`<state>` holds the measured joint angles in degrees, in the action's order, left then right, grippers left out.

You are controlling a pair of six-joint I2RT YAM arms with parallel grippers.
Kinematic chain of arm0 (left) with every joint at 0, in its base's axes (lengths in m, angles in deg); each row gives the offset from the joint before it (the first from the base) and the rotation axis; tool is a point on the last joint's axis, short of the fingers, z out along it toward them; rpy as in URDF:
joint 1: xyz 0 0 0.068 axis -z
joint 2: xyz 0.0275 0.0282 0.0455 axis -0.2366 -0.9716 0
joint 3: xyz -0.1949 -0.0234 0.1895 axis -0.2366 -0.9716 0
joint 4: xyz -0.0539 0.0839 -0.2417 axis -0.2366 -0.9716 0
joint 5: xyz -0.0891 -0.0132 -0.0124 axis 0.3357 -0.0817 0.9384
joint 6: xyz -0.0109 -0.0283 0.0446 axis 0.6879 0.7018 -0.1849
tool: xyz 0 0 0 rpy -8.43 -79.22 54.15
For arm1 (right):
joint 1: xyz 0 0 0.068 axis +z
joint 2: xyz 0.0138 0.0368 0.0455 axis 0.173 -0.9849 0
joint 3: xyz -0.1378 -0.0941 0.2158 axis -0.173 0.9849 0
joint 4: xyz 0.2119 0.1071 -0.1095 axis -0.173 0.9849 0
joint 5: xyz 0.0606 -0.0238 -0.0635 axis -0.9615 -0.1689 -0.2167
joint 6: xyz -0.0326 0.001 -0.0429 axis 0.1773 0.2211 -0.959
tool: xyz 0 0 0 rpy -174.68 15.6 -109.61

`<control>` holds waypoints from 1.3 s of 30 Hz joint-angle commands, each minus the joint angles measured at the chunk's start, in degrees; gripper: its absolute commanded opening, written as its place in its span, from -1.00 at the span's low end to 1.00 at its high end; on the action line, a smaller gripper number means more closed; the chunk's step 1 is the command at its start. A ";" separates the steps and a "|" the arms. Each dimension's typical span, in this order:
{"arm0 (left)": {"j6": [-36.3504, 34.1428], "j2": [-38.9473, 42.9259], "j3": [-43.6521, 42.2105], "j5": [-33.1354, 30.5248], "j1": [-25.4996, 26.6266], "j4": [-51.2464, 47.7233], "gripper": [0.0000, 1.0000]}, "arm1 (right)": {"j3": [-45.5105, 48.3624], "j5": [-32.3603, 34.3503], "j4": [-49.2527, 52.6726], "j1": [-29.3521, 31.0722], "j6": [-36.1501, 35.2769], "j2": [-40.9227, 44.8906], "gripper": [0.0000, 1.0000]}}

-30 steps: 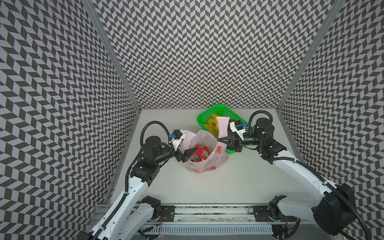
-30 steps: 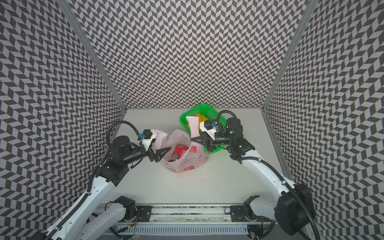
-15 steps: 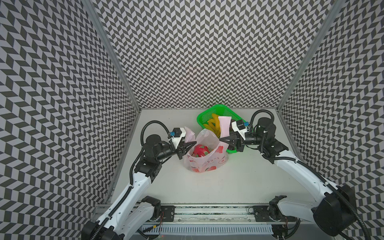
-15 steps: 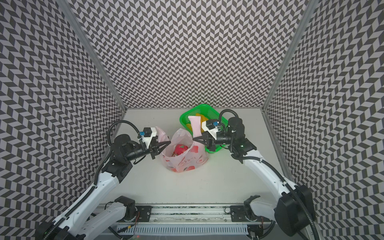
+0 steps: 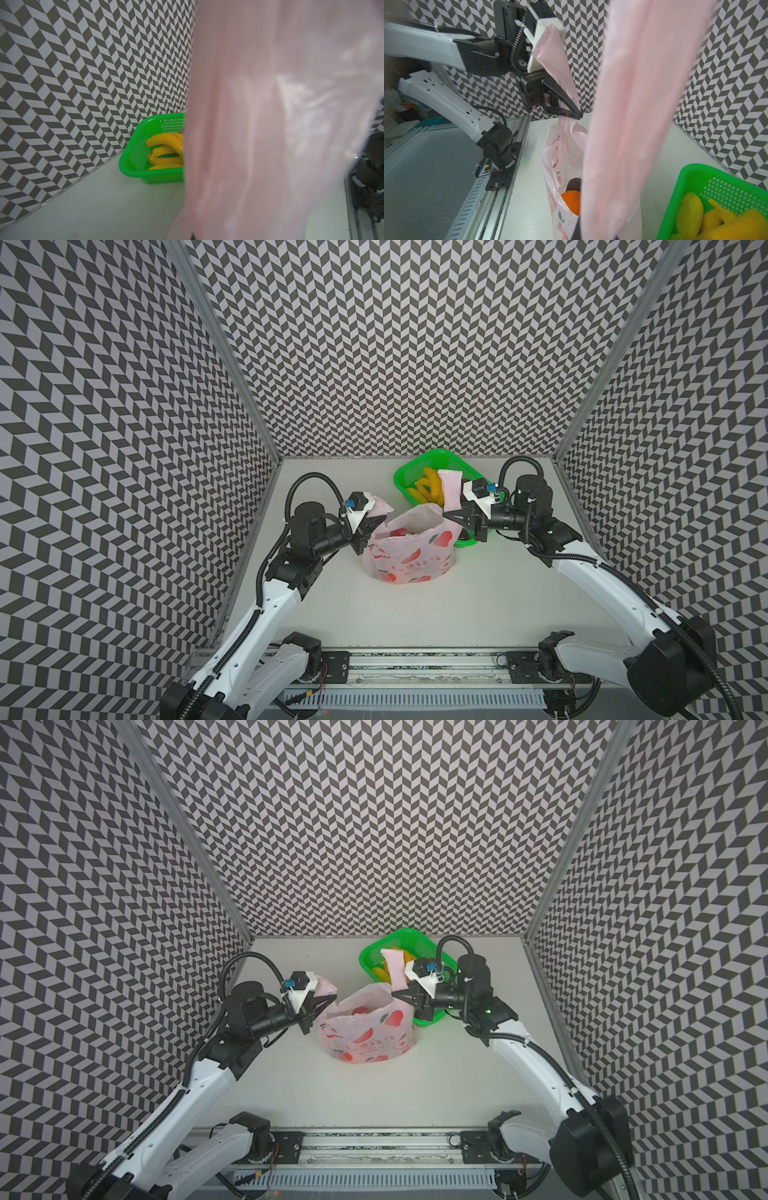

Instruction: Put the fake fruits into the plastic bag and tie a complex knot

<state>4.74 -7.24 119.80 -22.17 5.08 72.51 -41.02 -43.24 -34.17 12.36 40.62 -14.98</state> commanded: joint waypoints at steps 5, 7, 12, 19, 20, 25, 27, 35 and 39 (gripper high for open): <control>-12.55 -1.98 7.82 -16.89 9.71 -12.51 -1.00 | -5.28 5.79 9.04 0.97 -7.01 -3.30 -1.00; -13.35 -2.85 9.32 -20.69 12.68 -13.57 -1.00 | -6.31 6.81 10.37 1.88 -7.87 -4.21 -1.00; -15.12 -4.25 11.92 -30.49 20.59 -14.83 -1.00 | -9.14 8.55 12.70 5.09 -9.24 -6.87 -1.00; -14.98 -8.84 14.73 -42.57 28.62 -16.42 -1.00 | -11.56 8.05 14.66 8.31 -10.15 -9.66 -0.87; -14.72 -9.51 15.22 -42.99 29.01 -16.53 -1.00 | -11.47 7.65 14.65 8.51 -10.19 -9.78 -0.81; -13.13 -11.55 16.48 -44.07 29.75 -15.58 -1.00 | -9.28 5.01 14.33 8.52 -11.56 -8.31 -0.56; -12.79 -12.17 16.86 -44.67 29.84 -15.45 -1.00 | -7.62 4.72 13.09 8.43 -11.33 -7.02 -0.46; -12.65 -12.22 16.62 -47.81 29.98 -15.21 -1.00 | -6.02 0.02 9.69 7.73 -10.24 -5.53 0.00; -12.85 -11.86 16.36 -47.59 30.01 -14.69 -1.00 | -7.16 -2.48 8.23 7.73 -8.37 -6.60 0.08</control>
<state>-8.09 -20.11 134.81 -68.97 34.72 57.00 -46.68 -41.75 -22.00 20.23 32.27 -21.58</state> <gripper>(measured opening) 0.048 0.537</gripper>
